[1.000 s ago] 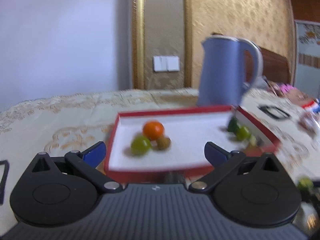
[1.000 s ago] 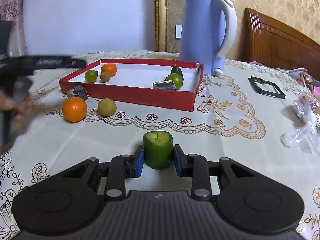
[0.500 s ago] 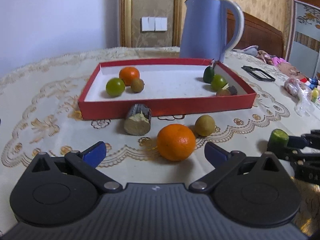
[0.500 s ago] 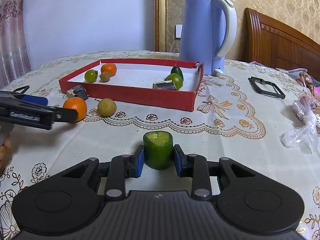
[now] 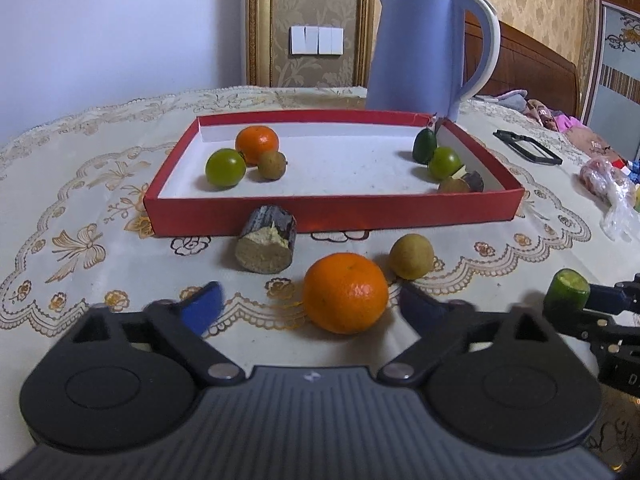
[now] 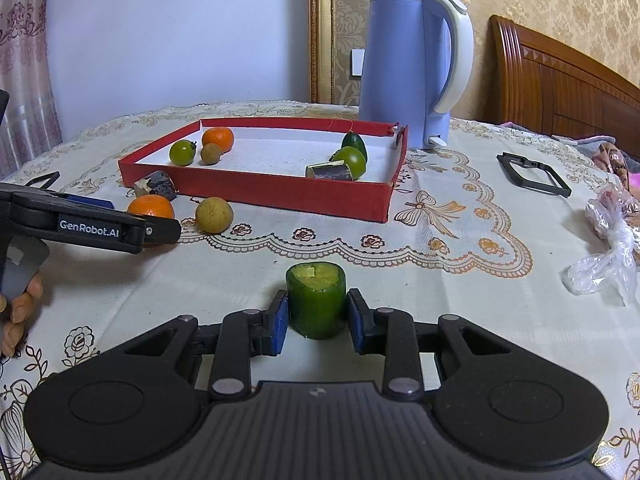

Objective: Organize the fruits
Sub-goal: 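Grasp the mandarin with the left gripper, then carry the mandarin into the red box beside the other mandarin, then open the left gripper to release the mandarin in the box, then lift the left tool away from the box, then carry the cut green lime piece into the red box with the right gripper, then open the right gripper to release the lime piece in the box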

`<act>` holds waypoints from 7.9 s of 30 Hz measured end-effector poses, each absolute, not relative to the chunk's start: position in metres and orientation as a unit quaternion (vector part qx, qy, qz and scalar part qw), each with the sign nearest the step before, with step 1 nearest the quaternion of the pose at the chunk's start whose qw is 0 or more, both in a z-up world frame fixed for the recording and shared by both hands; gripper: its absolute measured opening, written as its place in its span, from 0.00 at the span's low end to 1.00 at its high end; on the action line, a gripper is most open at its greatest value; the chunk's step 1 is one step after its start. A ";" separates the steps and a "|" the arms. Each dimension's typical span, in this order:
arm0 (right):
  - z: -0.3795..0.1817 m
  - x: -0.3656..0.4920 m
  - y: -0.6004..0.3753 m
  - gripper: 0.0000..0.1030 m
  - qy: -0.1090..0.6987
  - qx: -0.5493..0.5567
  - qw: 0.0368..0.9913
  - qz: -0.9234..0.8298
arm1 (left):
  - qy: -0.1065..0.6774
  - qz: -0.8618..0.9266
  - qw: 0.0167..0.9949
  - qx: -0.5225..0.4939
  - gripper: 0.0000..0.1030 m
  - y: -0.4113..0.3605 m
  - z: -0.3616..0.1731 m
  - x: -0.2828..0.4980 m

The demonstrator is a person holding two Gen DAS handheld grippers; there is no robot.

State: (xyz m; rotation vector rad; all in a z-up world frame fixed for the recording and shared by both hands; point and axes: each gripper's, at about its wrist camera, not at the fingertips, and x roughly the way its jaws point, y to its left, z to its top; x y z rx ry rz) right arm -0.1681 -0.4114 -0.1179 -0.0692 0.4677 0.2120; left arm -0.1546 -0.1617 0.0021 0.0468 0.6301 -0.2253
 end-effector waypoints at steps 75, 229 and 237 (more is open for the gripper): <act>-0.117 -0.168 -0.411 0.30 0.233 -0.037 0.966 0.103 | 0.277 -0.154 0.946 0.071 0.38 -0.177 0.007 -0.177; -0.085 0.023 -0.343 0.53 0.242 -0.117 0.960 0.084 | 0.147 -0.071 0.986 -0.033 1.00 -0.088 0.034 -0.056; -0.085 0.022 -0.344 0.57 0.245 -0.113 0.959 0.087 | 0.151 -0.069 0.986 -0.033 1.00 -0.087 0.033 -0.055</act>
